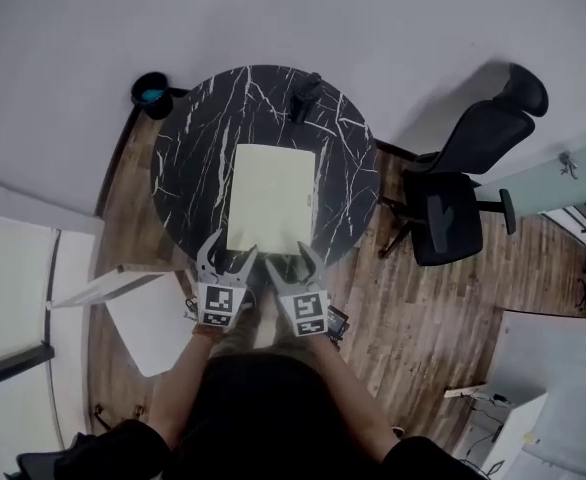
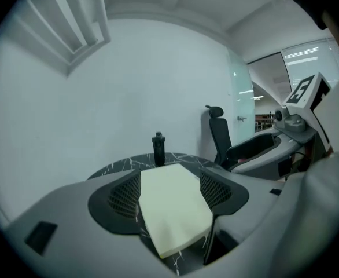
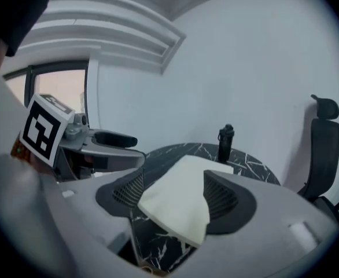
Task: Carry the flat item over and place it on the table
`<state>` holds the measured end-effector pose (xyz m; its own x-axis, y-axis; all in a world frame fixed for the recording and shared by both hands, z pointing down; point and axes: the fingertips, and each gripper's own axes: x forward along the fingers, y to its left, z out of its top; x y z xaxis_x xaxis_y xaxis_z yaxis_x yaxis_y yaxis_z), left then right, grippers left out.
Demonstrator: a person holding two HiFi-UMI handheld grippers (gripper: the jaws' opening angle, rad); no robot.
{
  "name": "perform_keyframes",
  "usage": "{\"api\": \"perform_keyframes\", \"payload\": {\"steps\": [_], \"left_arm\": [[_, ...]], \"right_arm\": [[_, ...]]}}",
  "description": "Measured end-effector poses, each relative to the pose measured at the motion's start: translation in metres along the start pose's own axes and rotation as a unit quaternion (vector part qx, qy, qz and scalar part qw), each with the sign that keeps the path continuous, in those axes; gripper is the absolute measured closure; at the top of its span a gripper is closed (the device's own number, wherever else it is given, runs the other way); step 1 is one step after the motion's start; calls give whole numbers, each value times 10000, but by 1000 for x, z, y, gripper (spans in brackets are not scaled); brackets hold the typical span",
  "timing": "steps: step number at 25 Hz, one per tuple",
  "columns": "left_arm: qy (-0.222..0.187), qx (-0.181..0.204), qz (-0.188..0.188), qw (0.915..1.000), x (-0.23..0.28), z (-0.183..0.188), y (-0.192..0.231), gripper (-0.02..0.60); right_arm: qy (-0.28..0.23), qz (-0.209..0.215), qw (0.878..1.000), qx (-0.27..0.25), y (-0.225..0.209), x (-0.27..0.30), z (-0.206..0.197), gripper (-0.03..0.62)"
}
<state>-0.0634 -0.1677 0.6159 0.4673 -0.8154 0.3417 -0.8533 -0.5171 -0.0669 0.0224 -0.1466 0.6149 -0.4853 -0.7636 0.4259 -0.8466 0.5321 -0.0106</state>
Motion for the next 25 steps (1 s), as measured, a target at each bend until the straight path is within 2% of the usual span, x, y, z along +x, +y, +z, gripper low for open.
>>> {"api": "perform_keyframes", "payload": {"steps": [3, 5, 7, 8, 12, 16, 20, 23, 25], "left_arm": [[-582, -56, 178, 9981, -13, 44, 1, 252], [-861, 66, 228, 9960, -22, 71, -1, 257], [-1042, 205, 245, 9940, -32, 94, -5, 259], [-1122, 201, 248, 9932, -37, 103, -7, 264], [-1385, -203, 346, 9896, -60, 128, -9, 291], [-1533, -164, 394, 9873, -74, 135, -5, 293], [-1634, -165, 445, 9854, -92, 142, 2, 295], [-1690, -27, 441, 9846, -100, 144, 6, 298], [-1663, -122, 477, 9848, -102, 145, 9, 299]], "right_arm": [[-665, -35, 9978, 10, 10, -16, 43, 279], [-1137, 29, 9935, 25, 16, -32, 71, 282], [-1474, 22, 9891, -46, 20, -47, 94, 343], [-1581, -2, 9874, -96, 22, -53, 103, 353], [-1949, 49, 9808, 42, 30, -70, 131, 391], [-2139, 50, 9768, 7, 39, -83, 147, 394], [-2256, -8, 9733, -412, 55, -92, 158, 411], [-2186, -80, 9737, -634, 66, -90, 161, 414], [-2135, -131, 9746, -660, 68, -85, 162, 414]]}}
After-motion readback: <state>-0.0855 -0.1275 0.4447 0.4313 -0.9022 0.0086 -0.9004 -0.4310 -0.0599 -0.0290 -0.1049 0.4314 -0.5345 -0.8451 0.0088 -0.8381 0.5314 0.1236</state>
